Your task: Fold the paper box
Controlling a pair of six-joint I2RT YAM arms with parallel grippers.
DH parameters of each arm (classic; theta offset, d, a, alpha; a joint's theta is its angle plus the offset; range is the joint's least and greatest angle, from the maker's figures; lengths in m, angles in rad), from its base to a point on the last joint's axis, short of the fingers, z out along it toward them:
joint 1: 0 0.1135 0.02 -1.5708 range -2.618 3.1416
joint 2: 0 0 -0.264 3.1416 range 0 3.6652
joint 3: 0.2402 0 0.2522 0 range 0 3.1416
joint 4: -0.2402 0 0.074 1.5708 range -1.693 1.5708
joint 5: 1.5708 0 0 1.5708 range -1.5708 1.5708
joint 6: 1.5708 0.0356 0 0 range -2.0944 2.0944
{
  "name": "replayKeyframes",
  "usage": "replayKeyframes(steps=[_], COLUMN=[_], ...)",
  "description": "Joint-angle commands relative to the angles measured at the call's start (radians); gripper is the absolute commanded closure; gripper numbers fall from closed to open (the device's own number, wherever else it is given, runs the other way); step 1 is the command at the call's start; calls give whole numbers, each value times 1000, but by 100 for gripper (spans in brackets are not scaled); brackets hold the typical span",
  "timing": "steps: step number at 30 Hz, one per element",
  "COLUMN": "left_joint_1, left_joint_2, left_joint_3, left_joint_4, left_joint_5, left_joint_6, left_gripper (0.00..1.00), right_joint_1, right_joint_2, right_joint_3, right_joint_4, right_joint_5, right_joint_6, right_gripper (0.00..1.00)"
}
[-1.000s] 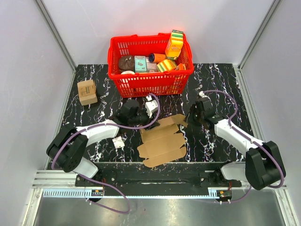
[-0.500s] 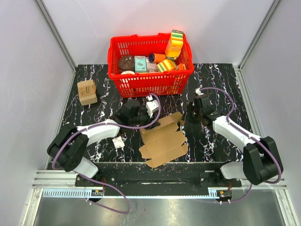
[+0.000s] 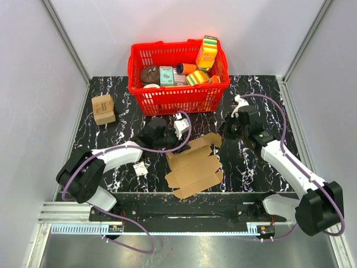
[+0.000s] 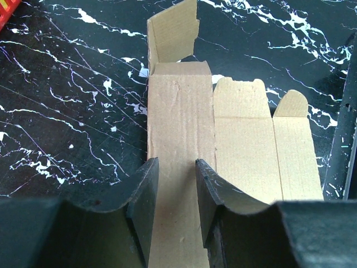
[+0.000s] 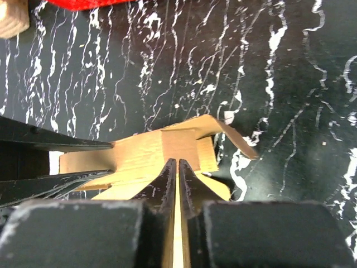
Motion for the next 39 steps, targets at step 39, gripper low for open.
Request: replayKeyframes(steps=[39], left_joint_1=[-11], left_joint_2=[24], left_joint_3=[46], left_joint_4=[-11], left_joint_5=[8], left_joint_6=[25], left_gripper=[63], right_joint_1=[-1], right_joint_2=[385], right_joint_3=[2], right_joint_4=[180], right_joint_5=[-331], right_joint_6=[-11], right_gripper=[97])
